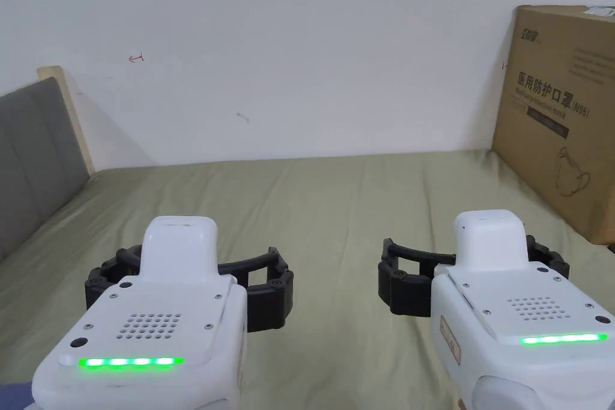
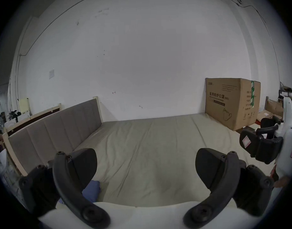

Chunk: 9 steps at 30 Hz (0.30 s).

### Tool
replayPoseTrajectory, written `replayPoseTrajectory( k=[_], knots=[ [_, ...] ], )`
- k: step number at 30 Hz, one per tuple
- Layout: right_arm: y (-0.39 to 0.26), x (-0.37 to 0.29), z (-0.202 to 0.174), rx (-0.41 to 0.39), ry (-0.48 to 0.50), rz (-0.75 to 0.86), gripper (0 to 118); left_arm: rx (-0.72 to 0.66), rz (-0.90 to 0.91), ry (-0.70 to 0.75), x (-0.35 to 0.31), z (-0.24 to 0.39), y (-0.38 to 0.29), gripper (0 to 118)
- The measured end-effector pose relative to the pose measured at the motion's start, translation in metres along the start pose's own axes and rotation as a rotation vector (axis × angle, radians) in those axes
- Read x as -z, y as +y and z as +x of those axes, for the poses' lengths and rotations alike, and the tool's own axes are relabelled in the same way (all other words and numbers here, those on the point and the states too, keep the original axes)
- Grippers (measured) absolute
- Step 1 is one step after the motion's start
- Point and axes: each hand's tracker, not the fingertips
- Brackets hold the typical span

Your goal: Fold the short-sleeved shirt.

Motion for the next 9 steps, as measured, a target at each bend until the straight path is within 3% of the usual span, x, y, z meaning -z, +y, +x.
replayPoseTrajectory(
  k=[9],
  knots=[
    [-0.0001, -0.0001, -0.001, 0.005, 0.0, -0.008, 117, -0.039, -0.026, 0.012, -0.0008, -0.0017, -0.0031, 118]
  ],
)
